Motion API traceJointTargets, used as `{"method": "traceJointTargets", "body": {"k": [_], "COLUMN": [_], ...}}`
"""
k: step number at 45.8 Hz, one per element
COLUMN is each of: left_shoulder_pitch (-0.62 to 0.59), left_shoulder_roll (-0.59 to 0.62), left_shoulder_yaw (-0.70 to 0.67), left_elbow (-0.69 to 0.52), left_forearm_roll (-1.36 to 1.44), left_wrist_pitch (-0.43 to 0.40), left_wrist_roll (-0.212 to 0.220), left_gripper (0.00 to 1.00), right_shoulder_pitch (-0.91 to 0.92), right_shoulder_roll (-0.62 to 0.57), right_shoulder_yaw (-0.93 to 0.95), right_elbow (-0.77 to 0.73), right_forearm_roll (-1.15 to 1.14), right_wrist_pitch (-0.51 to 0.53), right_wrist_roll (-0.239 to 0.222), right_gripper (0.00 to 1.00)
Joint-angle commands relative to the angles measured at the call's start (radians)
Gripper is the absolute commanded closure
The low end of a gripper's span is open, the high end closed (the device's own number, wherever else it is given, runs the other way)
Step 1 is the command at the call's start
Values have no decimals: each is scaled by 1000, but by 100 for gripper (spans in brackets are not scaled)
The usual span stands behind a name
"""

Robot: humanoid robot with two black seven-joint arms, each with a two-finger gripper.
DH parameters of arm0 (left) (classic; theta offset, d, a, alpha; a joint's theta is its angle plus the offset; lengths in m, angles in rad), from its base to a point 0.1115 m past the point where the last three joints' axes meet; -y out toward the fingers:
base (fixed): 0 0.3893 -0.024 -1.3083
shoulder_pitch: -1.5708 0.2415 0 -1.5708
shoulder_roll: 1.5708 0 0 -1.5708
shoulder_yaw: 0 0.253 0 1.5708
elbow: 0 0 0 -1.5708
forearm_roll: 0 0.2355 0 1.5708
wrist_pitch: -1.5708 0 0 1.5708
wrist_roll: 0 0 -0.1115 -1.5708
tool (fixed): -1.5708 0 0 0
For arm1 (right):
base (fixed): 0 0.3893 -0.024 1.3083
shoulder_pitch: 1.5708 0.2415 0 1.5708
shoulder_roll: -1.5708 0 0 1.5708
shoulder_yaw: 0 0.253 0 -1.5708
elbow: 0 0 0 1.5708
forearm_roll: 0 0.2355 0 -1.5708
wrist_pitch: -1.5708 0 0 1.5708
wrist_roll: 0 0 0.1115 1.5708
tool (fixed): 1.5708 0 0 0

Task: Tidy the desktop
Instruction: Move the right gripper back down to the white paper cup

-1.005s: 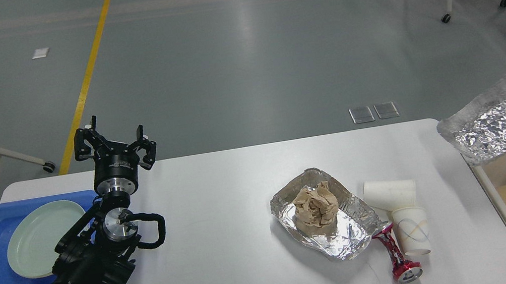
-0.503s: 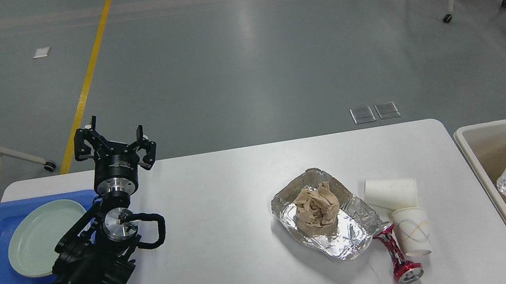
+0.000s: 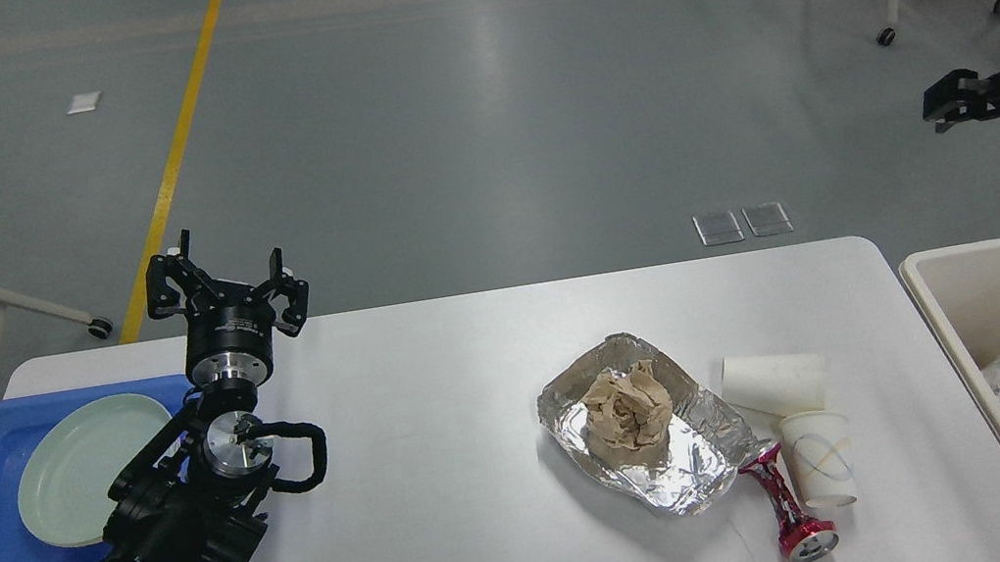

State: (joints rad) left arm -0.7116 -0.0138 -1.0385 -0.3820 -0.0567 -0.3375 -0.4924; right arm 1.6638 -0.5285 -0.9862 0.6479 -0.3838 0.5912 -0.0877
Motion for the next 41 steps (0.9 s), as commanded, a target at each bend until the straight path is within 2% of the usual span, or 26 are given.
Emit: {"method": "traceJointTargets", "body": {"k": [1,7,13,23,29,35,41], "left_shoulder_pitch": [0,0,0,0,0,0,0], "left_shoulder_roll": [0,0,0,0,0,0,0], "left_shoulder_yaw": [0,0,0,0,0,0,0], "left_elbow": [-2,0,0,0,0,0,0], "left_forearm_roll": [0,0,0,0,0,0,0], "left_wrist_pitch": [0,0,0,0,0,0,0], "left_wrist_roll": [0,0,0,0,0,0,0], "left_gripper": [0,0,0,0,0,0,0], "right_shoulder_pitch": [175,299,396,553,639,701,726], "right_shoulder_roll": [-10,-7,8,12,13,16,45], "right_shoulder_yaw": [4,4,4,3,-9,-31,-31], "right_elbow": [240,423,544,789,935,1032,1062], "right_forearm_roll": [74,226,324,378,391,394,396], "right_wrist_pitch": [12,18,19,18,19,35,84], "right_wrist_roll": [-37,-55,-69,-80,-102,-121,-121], "right_gripper": [0,0,0,0,0,0,0]}}
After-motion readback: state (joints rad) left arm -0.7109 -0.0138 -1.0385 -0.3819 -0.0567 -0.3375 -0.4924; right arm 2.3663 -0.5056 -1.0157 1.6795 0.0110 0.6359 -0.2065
